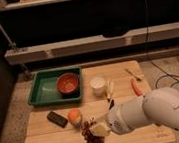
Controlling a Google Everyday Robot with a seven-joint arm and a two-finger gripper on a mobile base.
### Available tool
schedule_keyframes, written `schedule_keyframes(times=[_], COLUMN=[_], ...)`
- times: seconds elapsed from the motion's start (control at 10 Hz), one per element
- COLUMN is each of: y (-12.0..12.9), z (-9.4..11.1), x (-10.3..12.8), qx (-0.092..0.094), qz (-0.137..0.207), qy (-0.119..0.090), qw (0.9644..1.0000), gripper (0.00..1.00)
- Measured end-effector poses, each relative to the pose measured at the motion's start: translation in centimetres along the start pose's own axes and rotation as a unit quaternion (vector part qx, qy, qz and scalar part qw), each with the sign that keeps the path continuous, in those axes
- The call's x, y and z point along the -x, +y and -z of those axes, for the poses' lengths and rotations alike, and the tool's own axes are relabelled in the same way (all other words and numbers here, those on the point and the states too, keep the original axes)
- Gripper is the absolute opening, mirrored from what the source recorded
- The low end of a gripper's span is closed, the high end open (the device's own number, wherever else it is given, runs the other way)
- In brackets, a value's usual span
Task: Place grapes in metal cup
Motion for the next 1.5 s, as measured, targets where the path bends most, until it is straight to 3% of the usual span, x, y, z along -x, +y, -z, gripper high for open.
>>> schedule_keyframes(times=[1.5], y=[1.3], z=[-1.7], x=[1.5], qx=[-0.022], qz=[-0.009], qy=[-0.012], qw=[0.9996], gripper=[0.0])
